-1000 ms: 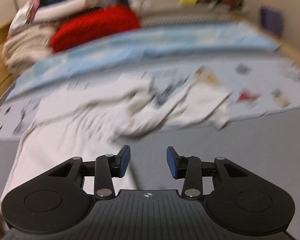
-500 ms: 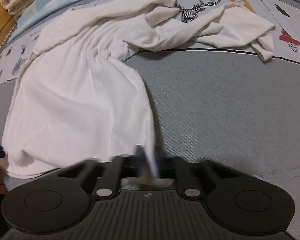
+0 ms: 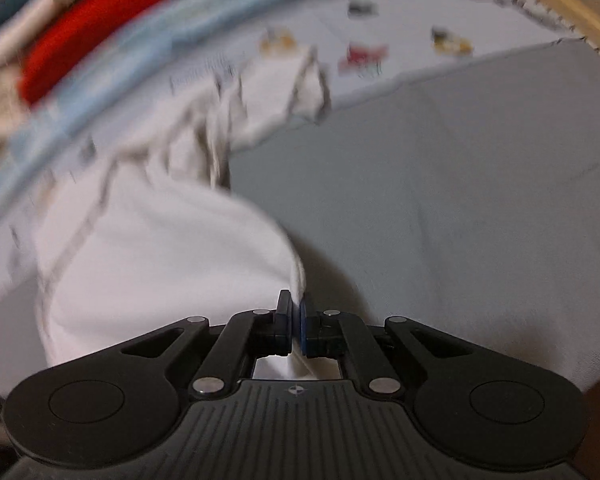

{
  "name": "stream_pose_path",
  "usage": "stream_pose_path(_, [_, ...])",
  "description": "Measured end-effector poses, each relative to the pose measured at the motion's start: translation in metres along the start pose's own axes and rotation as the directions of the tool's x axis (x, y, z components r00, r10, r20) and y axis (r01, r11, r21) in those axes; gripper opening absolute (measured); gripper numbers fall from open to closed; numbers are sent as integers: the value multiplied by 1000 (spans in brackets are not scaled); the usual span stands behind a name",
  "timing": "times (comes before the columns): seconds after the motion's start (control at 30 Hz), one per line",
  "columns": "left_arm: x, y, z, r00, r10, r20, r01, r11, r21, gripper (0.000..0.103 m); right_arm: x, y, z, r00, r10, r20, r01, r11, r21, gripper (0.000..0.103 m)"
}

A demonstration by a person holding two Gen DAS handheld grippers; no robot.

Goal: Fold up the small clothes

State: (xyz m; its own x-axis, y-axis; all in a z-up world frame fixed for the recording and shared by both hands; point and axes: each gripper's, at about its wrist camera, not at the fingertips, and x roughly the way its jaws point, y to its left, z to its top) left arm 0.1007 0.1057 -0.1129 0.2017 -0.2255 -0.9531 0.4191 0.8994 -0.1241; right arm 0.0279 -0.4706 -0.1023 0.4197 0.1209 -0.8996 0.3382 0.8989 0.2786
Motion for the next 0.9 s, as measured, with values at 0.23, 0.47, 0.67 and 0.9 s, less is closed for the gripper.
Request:
stream_pose_path(0.23, [1, -49, 14, 992, -128, 16, 128, 992, 15, 24, 9, 12, -4, 998, -50, -37, 48, 996, -74, 6])
stream_pose_path(0.47, [47, -75, 37, 992, -105, -71, 108, 993, 43, 32, 30, 27, -5, 993, -91, -77, 78, 985, -151, 11])
stream_pose_path(0.67, [62, -76, 47, 992, -64, -111, 78, 989, 126, 0, 37, 26, -4, 989, -115, -87, 102, 985, -141, 11])
stream_pose_path(0.9, [40, -13, 28, 983, 177, -58, -173, 983, 69, 0, 49, 41, -10, 983, -74, -166, 39, 978, -203, 11])
